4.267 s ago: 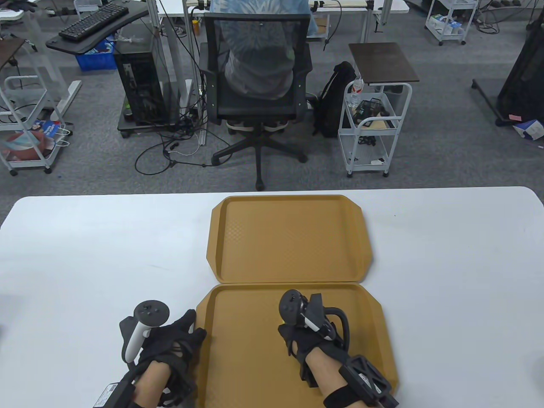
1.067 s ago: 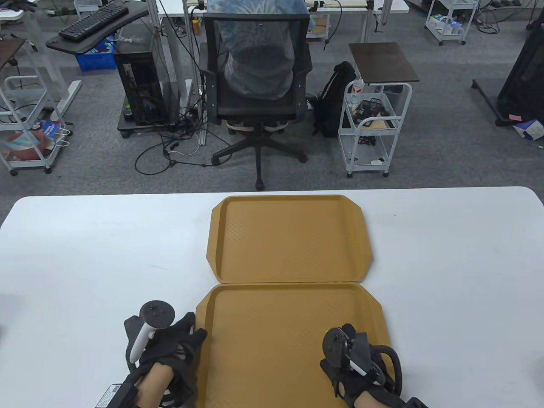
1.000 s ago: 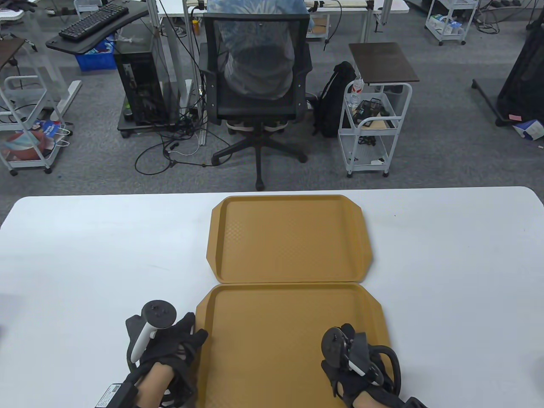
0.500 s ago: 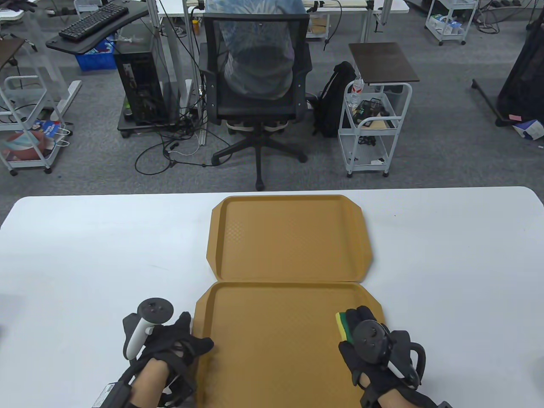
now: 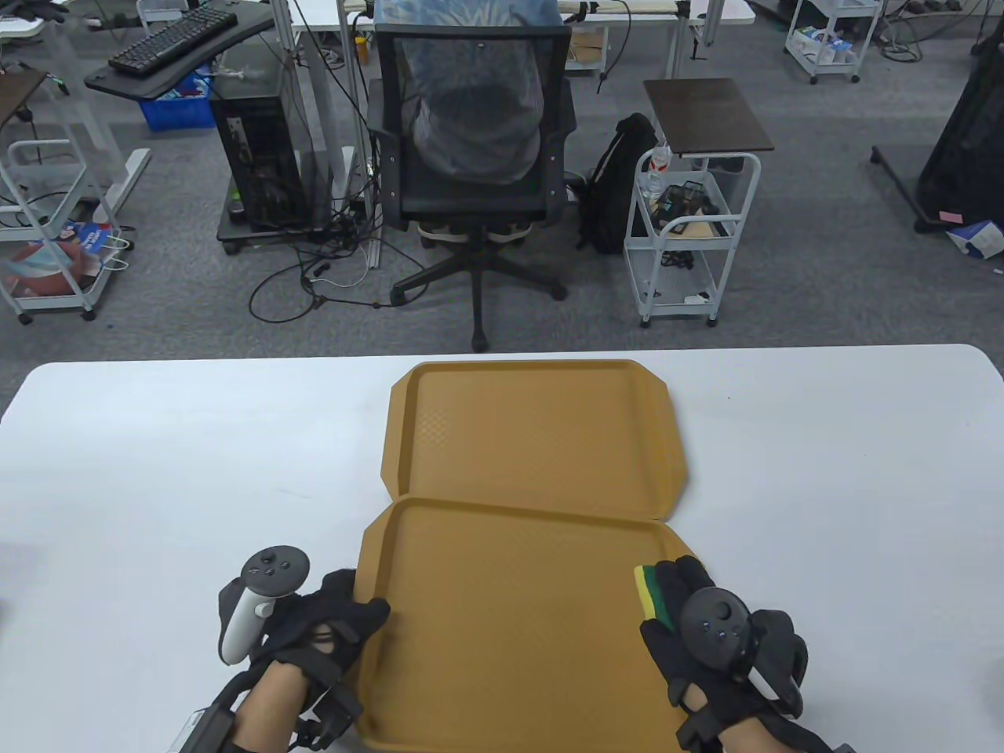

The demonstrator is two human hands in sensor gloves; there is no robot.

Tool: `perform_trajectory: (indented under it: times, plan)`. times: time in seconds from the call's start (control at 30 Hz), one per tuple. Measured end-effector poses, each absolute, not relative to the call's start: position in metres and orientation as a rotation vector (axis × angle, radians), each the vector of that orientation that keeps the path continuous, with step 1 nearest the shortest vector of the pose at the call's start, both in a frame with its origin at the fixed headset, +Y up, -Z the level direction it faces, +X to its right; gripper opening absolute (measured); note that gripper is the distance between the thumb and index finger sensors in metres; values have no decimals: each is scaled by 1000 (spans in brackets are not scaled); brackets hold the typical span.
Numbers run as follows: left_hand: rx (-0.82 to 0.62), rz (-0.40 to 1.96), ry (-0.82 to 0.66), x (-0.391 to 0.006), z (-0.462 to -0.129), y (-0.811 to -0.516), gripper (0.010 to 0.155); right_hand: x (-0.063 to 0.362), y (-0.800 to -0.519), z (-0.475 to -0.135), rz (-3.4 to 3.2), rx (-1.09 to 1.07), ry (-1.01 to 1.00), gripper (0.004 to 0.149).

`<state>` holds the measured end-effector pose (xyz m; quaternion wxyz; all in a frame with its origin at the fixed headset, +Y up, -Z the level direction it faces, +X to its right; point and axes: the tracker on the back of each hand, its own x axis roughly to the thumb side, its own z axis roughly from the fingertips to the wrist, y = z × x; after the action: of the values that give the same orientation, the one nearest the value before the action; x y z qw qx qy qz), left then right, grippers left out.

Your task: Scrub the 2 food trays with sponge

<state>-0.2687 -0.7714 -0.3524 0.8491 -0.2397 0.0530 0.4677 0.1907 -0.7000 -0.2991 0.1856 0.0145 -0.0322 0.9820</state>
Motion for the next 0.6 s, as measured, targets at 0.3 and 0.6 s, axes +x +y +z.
perform_trajectory:
  times: [0.3, 0.6]
  plan:
    - [-497, 1189, 107, -279, -350, -753, 63, 196, -695, -298, 2704, 40, -103, 70]
    - [-460, 1307, 175, -303, -367, -735, 61, 205, -685, -296, 2617, 38, -130, 70]
